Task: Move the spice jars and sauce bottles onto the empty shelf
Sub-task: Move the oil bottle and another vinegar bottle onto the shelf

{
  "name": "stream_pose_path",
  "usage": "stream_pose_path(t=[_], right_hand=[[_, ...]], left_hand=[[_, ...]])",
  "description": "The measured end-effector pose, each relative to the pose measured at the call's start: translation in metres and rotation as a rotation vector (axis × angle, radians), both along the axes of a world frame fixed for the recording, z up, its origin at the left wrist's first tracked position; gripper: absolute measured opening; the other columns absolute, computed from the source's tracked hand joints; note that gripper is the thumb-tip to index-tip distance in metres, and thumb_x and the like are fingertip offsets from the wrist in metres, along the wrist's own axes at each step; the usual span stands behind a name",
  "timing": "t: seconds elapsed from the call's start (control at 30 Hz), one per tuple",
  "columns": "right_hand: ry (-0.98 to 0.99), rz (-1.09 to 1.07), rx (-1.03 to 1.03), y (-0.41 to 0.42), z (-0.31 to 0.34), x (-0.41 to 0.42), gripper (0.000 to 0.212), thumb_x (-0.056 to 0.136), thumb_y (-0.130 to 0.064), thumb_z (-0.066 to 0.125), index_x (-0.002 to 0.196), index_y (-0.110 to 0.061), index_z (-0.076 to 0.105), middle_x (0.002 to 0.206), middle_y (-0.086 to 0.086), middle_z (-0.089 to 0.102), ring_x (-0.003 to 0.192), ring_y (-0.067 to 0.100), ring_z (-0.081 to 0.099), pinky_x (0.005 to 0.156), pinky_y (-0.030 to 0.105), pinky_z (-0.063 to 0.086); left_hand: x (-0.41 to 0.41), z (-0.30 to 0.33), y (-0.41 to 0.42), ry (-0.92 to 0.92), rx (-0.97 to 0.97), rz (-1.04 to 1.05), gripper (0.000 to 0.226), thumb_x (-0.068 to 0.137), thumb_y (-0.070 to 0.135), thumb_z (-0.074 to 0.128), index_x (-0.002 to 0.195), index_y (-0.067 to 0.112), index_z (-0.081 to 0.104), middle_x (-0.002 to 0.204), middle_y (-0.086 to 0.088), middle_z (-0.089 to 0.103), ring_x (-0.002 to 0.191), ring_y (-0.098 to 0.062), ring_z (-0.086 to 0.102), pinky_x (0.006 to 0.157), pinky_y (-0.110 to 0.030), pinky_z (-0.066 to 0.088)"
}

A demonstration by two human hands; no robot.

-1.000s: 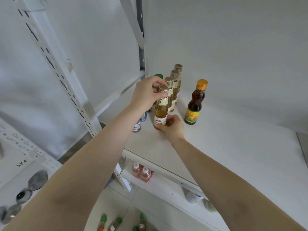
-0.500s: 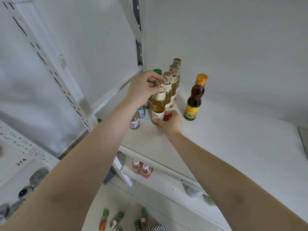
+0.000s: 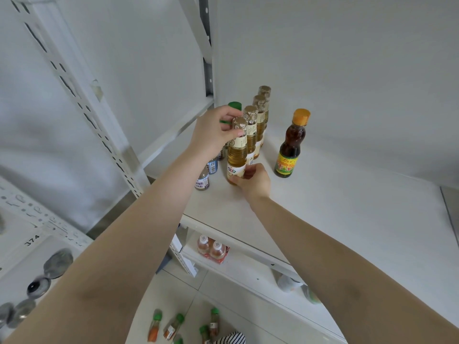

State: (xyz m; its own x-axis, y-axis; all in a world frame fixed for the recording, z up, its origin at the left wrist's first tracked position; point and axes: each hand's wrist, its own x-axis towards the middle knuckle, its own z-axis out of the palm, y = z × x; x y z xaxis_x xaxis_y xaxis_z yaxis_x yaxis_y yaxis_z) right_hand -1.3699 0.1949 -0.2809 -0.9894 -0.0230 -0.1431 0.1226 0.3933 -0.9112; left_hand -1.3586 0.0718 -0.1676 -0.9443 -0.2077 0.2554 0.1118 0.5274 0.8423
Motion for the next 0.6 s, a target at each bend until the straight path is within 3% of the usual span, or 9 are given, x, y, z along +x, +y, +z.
stream_pose_path(t=[0.2,0.3,0.47,0.6], right_hand=[[0.0,-0.005,-0.023,0.007,0.005,0.01,0.049,0.072,-0.024,0.082,0.11,-0.012,0.055,0.098,-0.004,0.058,0.088,0.01,0.054,0.076,0.023,0.044],[0.037,-0.008,-0.014,0.015,0.008,0.019,0.045,0.074,-0.02,0.079,0.111,-0.012,0.056,0.106,0.001,0.06,0.093,0.012,0.053,0.083,0.026,0.046],[0.106,0.024,0.013,0.037,0.025,0.04,0.046,0.076,-0.018,0.078,0.115,-0.01,0.055,0.108,0.004,0.059,0.095,0.013,0.052,0.091,0.033,0.048],[0.178,0.083,0.069,0.06,0.044,0.071,0.052,0.077,-0.019,0.077,0.122,-0.01,0.053,0.114,0.005,0.06,0.103,0.017,0.056,0.091,0.03,0.046]], left_hand=[[0.004,0.0,0.001,0.027,-0.027,0.0,0.046,0.077,0.02,0.075,0.12,0.027,0.06,0.113,0.011,0.064,0.099,-0.005,0.063,0.086,-0.021,0.046],[0.013,0.003,0.002,0.051,-0.08,0.013,0.05,0.079,0.026,0.073,0.126,0.023,0.056,0.125,0.006,0.062,0.111,-0.005,0.057,0.097,-0.023,0.042],[0.056,0.007,0.01,0.072,-0.15,0.102,0.051,0.082,0.024,0.07,0.13,0.02,0.052,0.133,0.003,0.057,0.121,-0.01,0.051,0.097,-0.022,0.035],[0.114,0.0,0.023,0.057,-0.192,0.184,0.05,0.083,0.02,0.069,0.131,0.019,0.053,0.132,-0.001,0.056,0.122,-0.015,0.051,0.097,-0.023,0.035]])
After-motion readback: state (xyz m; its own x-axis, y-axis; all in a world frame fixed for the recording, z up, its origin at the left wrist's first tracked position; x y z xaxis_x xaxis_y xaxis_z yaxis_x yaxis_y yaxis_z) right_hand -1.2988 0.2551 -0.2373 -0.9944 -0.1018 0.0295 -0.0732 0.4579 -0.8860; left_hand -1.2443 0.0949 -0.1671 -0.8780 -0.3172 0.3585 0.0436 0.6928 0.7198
